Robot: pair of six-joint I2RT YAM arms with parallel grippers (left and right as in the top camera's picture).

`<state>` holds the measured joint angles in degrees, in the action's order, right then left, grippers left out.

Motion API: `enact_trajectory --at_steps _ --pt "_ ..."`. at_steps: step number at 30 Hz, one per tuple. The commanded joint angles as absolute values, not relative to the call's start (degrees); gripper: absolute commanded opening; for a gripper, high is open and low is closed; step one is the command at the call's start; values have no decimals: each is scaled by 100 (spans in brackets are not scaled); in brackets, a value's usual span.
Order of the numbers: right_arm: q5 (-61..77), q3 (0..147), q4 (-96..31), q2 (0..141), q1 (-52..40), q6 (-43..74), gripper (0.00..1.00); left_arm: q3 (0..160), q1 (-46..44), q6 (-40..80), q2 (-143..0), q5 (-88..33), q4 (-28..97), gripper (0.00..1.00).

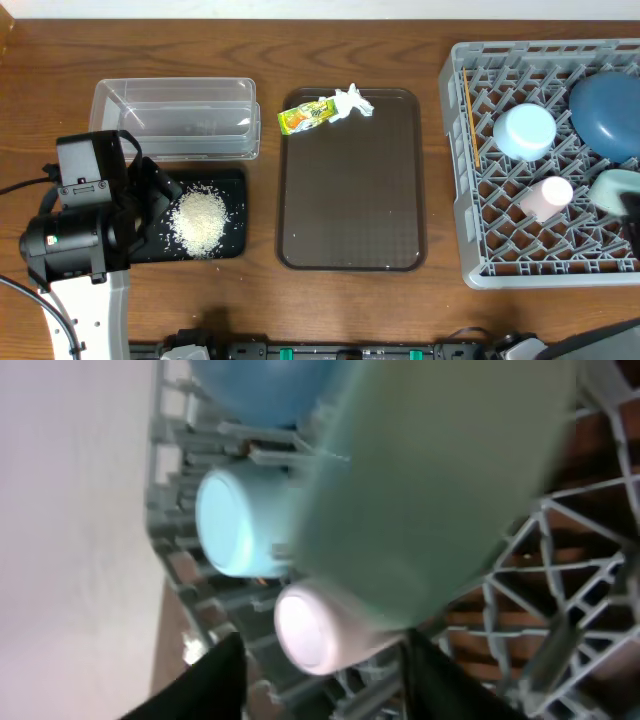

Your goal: Sort waste into correct bins and load items into the dishwasher rack

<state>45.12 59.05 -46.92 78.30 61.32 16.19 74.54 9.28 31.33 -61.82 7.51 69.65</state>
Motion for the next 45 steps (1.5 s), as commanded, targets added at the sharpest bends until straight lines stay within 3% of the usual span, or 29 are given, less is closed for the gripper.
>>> enact_trajectory --at_steps 1,9,12,14,16,17,21,28,45 --pt "4480 5881 -4762 7301 6195 1761 99 7524 947 3159 -6178 801 6984 98" --pt "4630 5881 -4805 6259 6090 1844 99 7524 947 3159 -6180 801 6984 98" --pt "4187 5881 -4401 6018 5940 2040 91 7524 947 3162 -6180 801 6984 97" --pt "3785 5881 -4095 6001 5813 2154 74 7524 947 3159 -6180 801 6984 97" --pt "3387 5881 -3887 6055 5651 2324 51 7524 947 3159 -6180 801 6984 97" --pt "3183 5881 -3778 6125 5542 2381 33 7524 947 3159 -6180 801 6982 97" --pt "2753 5881 -3520 6484 5129 2421 2 7524 947 3159 -6180 801 6984 97" --pt "2073 5881 -3142 7397 4504 2421 1 7524 947 3159 -6180 801 6984 97" --pt "1610 5881 -3774 7983 4464 2418 1 7524 947 3159 -6180 801 6984 97"
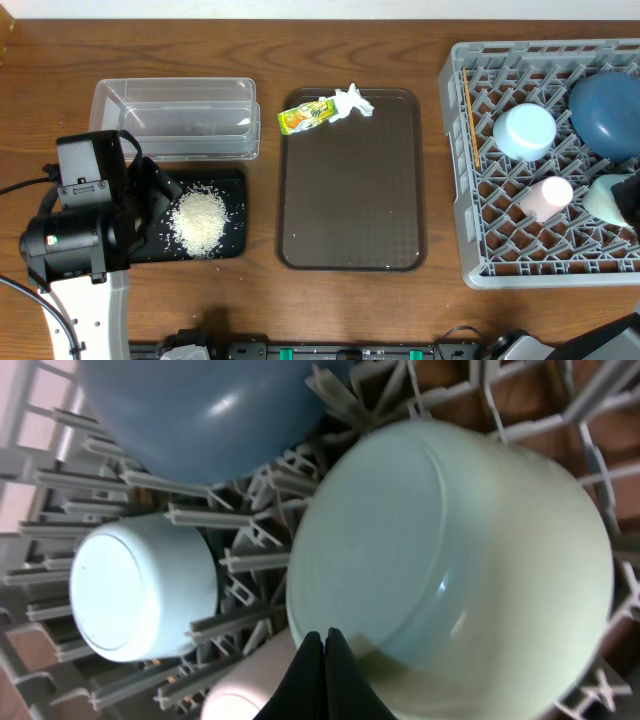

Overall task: Sort waste into correct bins and load items into the dishwasher rack
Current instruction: 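Set the light-green bowl down in the rack and release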

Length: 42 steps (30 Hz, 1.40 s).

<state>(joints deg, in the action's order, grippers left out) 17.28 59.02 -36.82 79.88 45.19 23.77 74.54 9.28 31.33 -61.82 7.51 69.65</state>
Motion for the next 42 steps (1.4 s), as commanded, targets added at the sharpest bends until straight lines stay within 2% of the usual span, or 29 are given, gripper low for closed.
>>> enact_trajectory --at_steps 1,11,19,34,42 --pt "1616 5881 -3874 7983 4464 2418 1 7524 947 3159 -6180 801 6984 97" --pt "2145 5881 -4779 7629 4471 2329 1 7524 947 3159 -6180 799 6984 97" --pt "1601 5883 -4407 6803 4469 2290 1 7524 947 3159 -6180 801 6984 97" --pt "454 5881 -4287 8047 4471 2628 1 7524 947 3159 -6180 801 6984 97" --pt "62 5883 -4541 7684 4580 3070 1 7524 947 3159 -6180 801 6984 97"
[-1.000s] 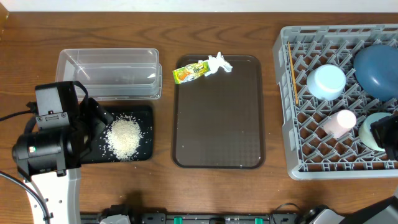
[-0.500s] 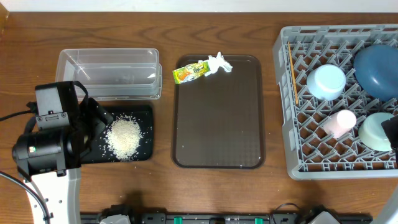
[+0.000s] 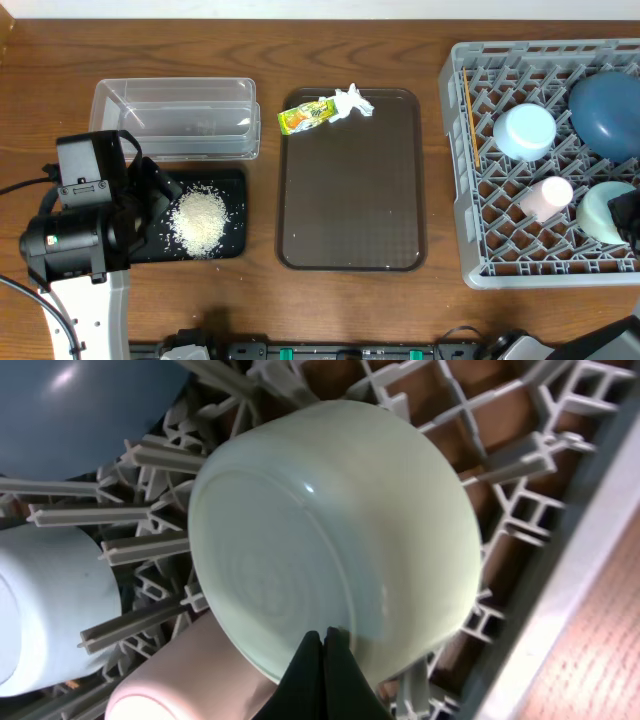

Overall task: Sort waste into correct bins and load items into the dishwasher rack
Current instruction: 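Set the light-green bowl down in the rack and release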

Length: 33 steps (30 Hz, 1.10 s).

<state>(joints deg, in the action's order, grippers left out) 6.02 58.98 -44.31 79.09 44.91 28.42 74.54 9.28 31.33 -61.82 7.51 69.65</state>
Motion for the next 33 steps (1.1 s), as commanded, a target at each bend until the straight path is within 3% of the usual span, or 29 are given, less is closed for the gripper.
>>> enact_trajectory --at_steps 1,12,15,17,20,21,29,33 --pt "64 5883 -4552 7550 4584 3081 2 7524 947 3159 -6180 801 6984 98" --pt "1702 5883 -4355 6012 4567 2786 2 7524 947 3159 -6182 801 6984 97" --pt "2832 5883 -4296 5872 4504 2405 4 7524 947 3159 -6182 801 6984 98" --pt "3726 5883 -4226 5874 4346 2062 10 7524 947 3159 -6182 801 6984 97" --pt "4449 5883 -4132 5922 3811 1564 32 7524 947 3159 -6182 801 6982 97" --pt "4436 5883 -4132 5953 3465 1461 39 7524 947 3162 -6182 801 6984 98" --pt "2919 6670 -4375 6687 674 1225 47 7524 947 3159 -6182 801 6984 97" --pt "1227 7813 -5273 7476 -523 1225 66 7524 947 3159 -6182 801 6984 97"
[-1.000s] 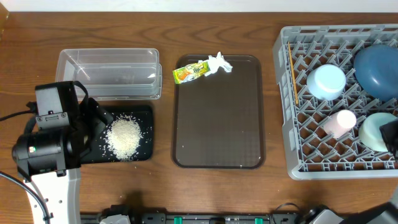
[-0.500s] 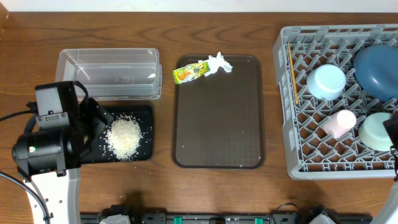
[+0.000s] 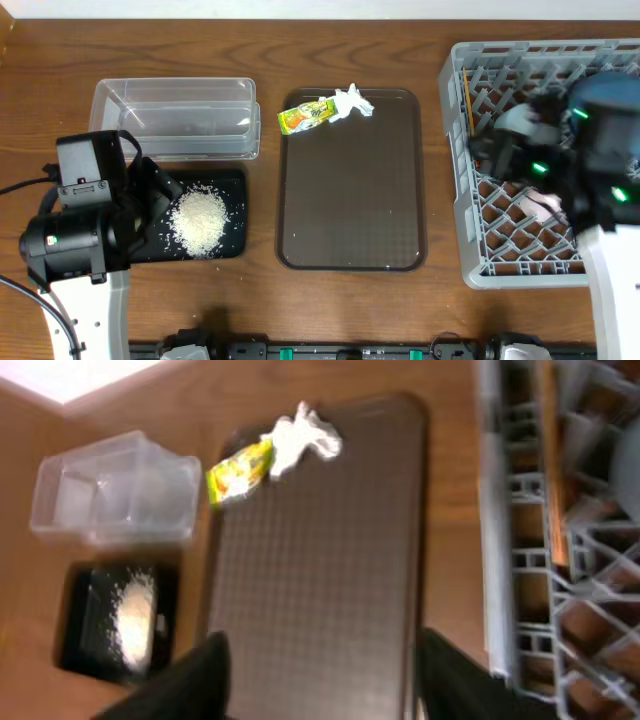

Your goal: Sort waste into correct bins and load items into the dishwasher rack

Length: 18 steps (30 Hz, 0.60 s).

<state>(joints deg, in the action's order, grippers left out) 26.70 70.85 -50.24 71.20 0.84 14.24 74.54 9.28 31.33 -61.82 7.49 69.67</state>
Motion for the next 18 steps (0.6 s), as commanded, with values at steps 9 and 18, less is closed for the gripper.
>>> enact_trajectory --at_steps 9,18 --pt "-596 8639 -6012 8329 -760 1964 99 7524 947 3162 -6182 801 6984 97" --pt "-961 8615 -6326 8353 567 2176 99 7524 947 3159 -6182 801 6982 97"
